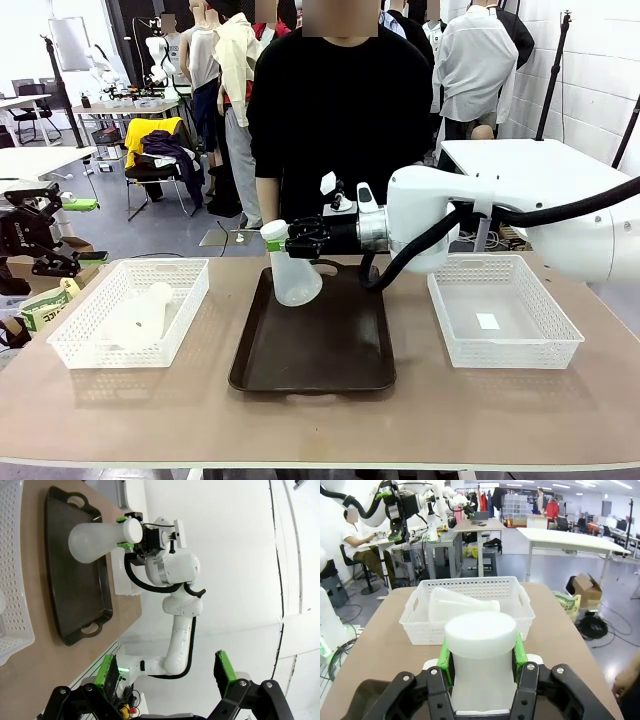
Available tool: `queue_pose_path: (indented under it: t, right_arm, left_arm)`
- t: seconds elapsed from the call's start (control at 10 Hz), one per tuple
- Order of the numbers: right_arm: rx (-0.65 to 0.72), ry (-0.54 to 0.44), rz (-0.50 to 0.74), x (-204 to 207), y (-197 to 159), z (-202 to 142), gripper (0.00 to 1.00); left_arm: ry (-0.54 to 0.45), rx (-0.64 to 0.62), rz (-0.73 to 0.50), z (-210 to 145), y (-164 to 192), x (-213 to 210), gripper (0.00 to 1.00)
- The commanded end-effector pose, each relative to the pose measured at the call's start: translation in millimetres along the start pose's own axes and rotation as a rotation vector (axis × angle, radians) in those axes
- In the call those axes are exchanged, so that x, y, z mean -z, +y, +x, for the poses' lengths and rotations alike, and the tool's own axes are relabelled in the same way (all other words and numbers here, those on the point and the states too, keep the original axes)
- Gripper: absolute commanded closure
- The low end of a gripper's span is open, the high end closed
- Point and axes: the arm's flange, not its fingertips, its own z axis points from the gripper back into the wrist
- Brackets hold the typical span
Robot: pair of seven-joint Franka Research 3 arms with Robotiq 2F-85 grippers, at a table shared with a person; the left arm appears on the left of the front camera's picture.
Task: Prepare the laboratory tools.
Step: Place the picked Big flask upright in the Handle tray as instructed by the person.
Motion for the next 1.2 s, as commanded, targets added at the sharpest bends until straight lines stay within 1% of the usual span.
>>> queue_pose_path:
  t: [0.0,0.4,0.5,0.6,0.7,1.1]
  right_arm:
    - [-0.008,-0.037,-0.002,-0.3,-5.5,5.1,1.00]
    - [0.012,-0.038,-0.033,-7.1,-11.6,-9.4,1.00]
    - [0.026,-0.033,-0.041,-8.7,-12.2,-13.1,0.96]
    - [0.037,-0.029,-0.044,-9.6,-13.6,-17.5,0.87]
    - [0.051,-0.026,-0.049,-10.7,-14.2,-21.6,0.76]
    - [0.072,-0.031,-0.054,-16.0,-15.2,-33.3,0.03]
  left_arm:
    - [-0.002,0.015,-0.005,-0.1,-0.4,-1.0,0.00]
    - [-0.002,0.015,-0.005,-0.1,-0.4,-1.0,0.00]
    - [-0.002,0.015,-0.005,-0.1,-0.4,-1.0,0.00]
    - [-0.002,0.015,-0.005,-0.1,-0.4,-1.0,0.00]
    - [-0.002,0.015,-0.005,-0.1,-0.4,-1.0,0.00]
    - [-0.002,0.015,-0.005,-0.1,-0.4,-1.0,0.00]
